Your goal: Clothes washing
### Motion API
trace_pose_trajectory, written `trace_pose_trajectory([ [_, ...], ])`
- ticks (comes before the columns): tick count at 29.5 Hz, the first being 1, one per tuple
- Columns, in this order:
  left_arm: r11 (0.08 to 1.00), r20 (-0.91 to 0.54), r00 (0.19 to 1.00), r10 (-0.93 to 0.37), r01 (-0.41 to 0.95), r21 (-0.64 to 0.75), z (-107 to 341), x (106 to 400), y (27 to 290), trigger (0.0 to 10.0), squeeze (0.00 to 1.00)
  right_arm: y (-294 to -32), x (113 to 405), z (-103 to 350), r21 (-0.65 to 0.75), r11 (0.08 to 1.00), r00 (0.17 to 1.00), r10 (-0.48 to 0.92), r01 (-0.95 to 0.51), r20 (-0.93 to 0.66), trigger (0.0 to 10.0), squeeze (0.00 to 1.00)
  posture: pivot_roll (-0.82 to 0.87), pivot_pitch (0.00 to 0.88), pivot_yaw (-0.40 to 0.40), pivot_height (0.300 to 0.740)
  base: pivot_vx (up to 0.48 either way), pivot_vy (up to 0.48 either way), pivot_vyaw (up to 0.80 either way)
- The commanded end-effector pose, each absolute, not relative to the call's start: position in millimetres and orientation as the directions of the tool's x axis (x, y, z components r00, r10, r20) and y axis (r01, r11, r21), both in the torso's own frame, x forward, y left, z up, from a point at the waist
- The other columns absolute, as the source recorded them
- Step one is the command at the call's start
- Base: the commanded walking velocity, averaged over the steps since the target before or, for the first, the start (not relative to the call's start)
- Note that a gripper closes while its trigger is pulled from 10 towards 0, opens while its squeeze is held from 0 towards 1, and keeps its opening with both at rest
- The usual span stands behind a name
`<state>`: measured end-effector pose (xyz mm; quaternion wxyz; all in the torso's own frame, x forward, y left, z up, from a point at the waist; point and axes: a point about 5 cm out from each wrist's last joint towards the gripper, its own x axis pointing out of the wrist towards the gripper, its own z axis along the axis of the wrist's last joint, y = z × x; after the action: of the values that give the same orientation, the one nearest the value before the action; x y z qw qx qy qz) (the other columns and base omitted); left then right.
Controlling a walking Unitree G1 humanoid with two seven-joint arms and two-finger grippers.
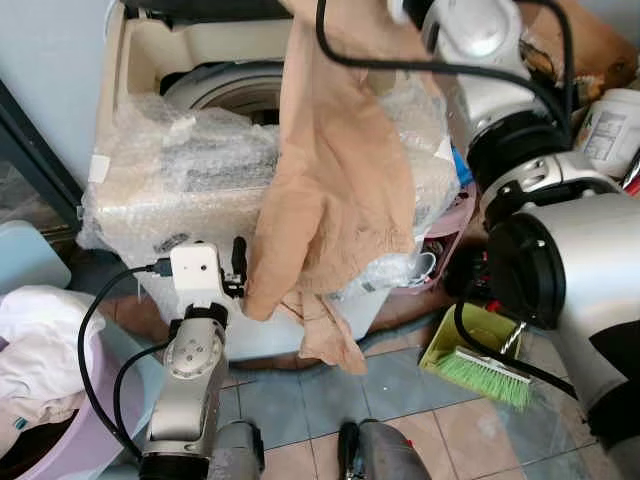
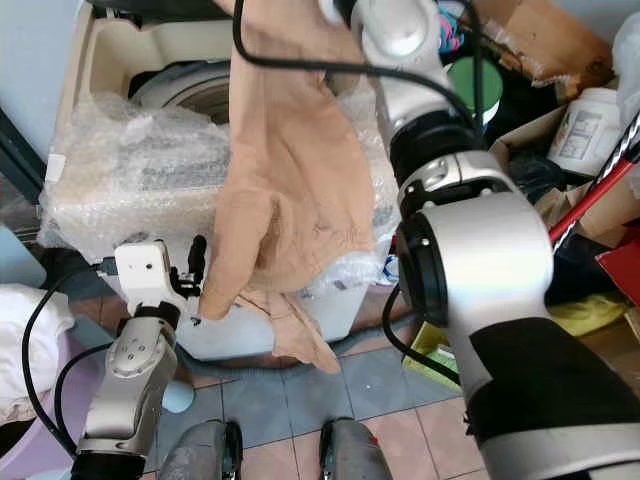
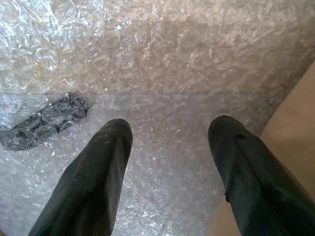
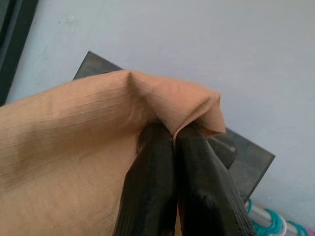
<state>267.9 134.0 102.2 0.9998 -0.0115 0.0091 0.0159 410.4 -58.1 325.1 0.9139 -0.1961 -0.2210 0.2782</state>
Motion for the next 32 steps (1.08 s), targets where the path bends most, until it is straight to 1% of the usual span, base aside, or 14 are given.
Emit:
trace_pose_trajectory([
  [1, 0.999, -0.04, 0.998, 0.043, -0.044, -0.014, 99.6, 266.2, 135.4, 10.0, 0.0, -58.6, 411.9, 297.1, -0.483, 0.722, 0.754, 0.634, -0.496, 0.172, 10.0, 0.0, 0.06, 0.127, -0.041, 0.74, 0.0, 0.0, 0.0],
  [4, 0.999, -0.048, 0.998, 0.037, -0.038, -0.013, 98.7, 266.2, 134.9, 10.0, 0.0, -62.9, 410.6, 266.6, -0.481, 0.684, 0.75, 0.656, -0.548, 0.078, 10.0, 0.0, 0.06, 0.13, -0.035, 0.74, 0.0, 0.0, 0.0],
  [8, 1.0, -0.052, 0.999, 0.016, -0.017, -0.012, 99.2, 266.9, 131.6, 10.0, 0.0, -73.1, 409.1, 241.5, -0.425, 0.661, 0.737, 0.676, -0.618, -0.02, 10.0, 0.0, 0.05, 0.135, -0.027, 0.74, 0.0, 0.0, 0.0],
  [10, 1.0, -0.054, 0.998, 0.012, -0.013, -0.012, 99.0, 267.0, 131.1, 10.0, 0.0, -77.9, 409.0, 235.1, -0.429, 0.657, 0.742, 0.668, -0.619, -0.048, 10.0, 0.0, 0.05, 0.136, -0.026, 0.74, 0.0, 0.0, 0.0],
  [14, 1.0, -0.062, 0.998, 0.002, -0.003, -0.013, 98.6, 267.6, 130.4, 10.0, 0.0, -93.2, 411.5, 233.0, -0.398, 0.709, 0.783, 0.62, -0.582, -0.04, 10.0, 0.0, 0.04, 0.138, -0.02, 0.74, 0.0, 0.0, 0.0],
  [19, 1.0, -0.063, 0.998, -0.003, 0.002, -0.011, 98.8, 267.7, 129.4, 10.0, 0.0, -103.6, 414.4, 236.7, -0.41, 0.742, 0.821, 0.569, -0.531, -0.034, 10.0, 0.0, 0.04, 0.142, -0.018, 0.74, 0.0, 0.0, 0.0],
  [22, 1.0, -0.05, 0.999, 0.001, -0.001, -0.009, 100.9, 265.8, 129.5, 10.0, 0.0, -113.2, 417.5, 250.3, -0.394, 0.789, 0.852, 0.522, -0.471, 0.029, 10.0, 0.0, 0.05, 0.147, -0.022, 0.74, 0.0, 0.0, 0.0],
  [23, 1.0, -0.044, 0.999, 0.008, -0.008, -0.009, 102.0, 264.3, 130.4, 10.0, 0.0, -119.4, 418.7, 261.7, -0.353, 0.83, 0.865, 0.492, -0.432, 0.1, 10.0, 0.0, 0.05, 0.15, -0.026, 0.74, 0.0, 0.0, 0.0],
  [24, 1.0, -0.044, 0.999, 0.008, -0.008, -0.009, 102.0, 264.3, 130.4, 10.0, 0.0, -119.4, 418.7, 261.7, -0.353, 0.83, 0.865, 0.492, -0.432, 0.1, 10.0, 0.0, 0.05, 0.15, -0.026, 0.74, 0.0, 0.0, 0.0],
  [25, 1.0, -0.042, 0.999, 0.016, -0.017, -0.008, 102.7, 262.9, 131.9, 10.0, 0.0, -125.3, 418.4, 271.8, -0.325, 0.858, 0.867, 0.467, -0.397, 0.175, 10.0, 0.0, 0.06, 0.152, -0.027, 0.74, 0.0, 0.0, 0.0],
  [26, 1.0, -0.042, 0.999, 0.019, -0.019, -0.007, 102.9, 262.0, 132.7, 10.0, 0.0, -127.5, 417.6, 274.9, -0.317, 0.865, 0.862, 0.464, -0.39, 0.204, 10.0, 0.0, 0.06, 0.153, -0.027, 0.74, 0.0, 0.0, 0.0],
  [28, 1.0, -0.044, 0.999, 0.027, -0.027, -0.003, 102.9, 260.6, 135.1, 10.0, 0.0, -131.5, 414.0, 275.7, -0.303, 0.875, 0.848, 0.459, -0.378, 0.265, 10.0, 0.0, 0.06, 0.154, -0.025, 0.74, 0.0, 0.0, 0.0],
  [29, 0.999, -0.046, 0.998, 0.035, -0.035, 0.0, 102.9, 259.7, 137.8, 10.0, 0.0, -138.2, 408.7, 270.8, -0.267, 0.898, 0.844, 0.426, -0.35, 0.325, 10.0, 0.0, 0.06, 0.159, -0.019, 0.74, 0.0, 0.0, 0.49],
  [32, 0.999, -0.039, 0.999, 0.035, -0.035, 0.002, 105.3, 259.5, 139.5, 10.0, 0.0, -146.0, 399.2, 257.8, -0.22, 0.925, 0.854, 0.371, -0.308, 0.365, 10.0, 0.0, 0.05, 0.166, -0.006, 0.74, 0.0, 0.0, 0.66],
])
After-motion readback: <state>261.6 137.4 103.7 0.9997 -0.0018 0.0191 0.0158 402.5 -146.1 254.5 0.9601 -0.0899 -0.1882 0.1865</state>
